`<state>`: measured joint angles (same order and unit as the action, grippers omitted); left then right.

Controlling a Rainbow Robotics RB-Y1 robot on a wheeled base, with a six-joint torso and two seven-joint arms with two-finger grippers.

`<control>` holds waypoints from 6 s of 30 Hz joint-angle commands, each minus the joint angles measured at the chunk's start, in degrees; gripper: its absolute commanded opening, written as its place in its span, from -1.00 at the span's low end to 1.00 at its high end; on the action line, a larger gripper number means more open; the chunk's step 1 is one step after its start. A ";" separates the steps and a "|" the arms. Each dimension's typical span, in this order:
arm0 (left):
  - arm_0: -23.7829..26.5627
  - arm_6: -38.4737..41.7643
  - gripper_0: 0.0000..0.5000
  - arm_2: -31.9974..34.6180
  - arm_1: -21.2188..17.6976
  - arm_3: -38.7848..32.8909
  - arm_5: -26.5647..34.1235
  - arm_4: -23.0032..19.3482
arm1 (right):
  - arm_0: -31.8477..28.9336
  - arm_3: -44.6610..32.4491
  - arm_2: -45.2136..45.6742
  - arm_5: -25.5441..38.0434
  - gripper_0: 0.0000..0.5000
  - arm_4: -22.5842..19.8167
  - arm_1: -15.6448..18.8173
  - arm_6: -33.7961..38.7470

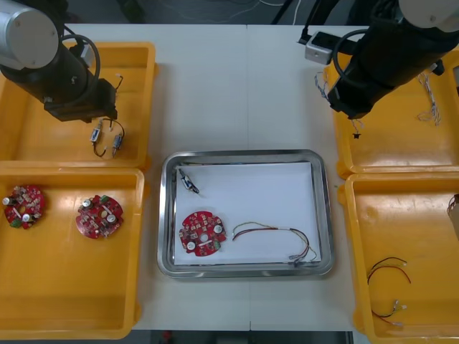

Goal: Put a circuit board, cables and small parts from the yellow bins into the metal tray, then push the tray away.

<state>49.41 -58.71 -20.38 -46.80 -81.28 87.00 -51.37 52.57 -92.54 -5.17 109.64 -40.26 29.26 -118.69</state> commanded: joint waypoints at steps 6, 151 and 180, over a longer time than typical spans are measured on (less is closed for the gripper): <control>-0.02 6.24 1.00 -0.80 -1.36 1.73 -1.39 -0.83 | -0.89 -9.59 -6.60 0.36 -1.00 0.62 -4.83 -1.28; 0.51 10.46 -1.00 2.10 -0.75 -5.38 4.23 0.22 | -40.71 -31.38 24.34 0.36 1.00 -7.64 16.35 41.52; 1.12 28.83 -1.00 0.61 19.29 -28.85 23.00 18.15 | -42.55 -28.92 24.95 -4.08 1.00 -5.09 16.44 41.96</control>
<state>49.11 -30.04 -19.35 -31.70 -107.93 109.49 -36.18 10.74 -121.21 17.83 106.20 -45.65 43.28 -77.74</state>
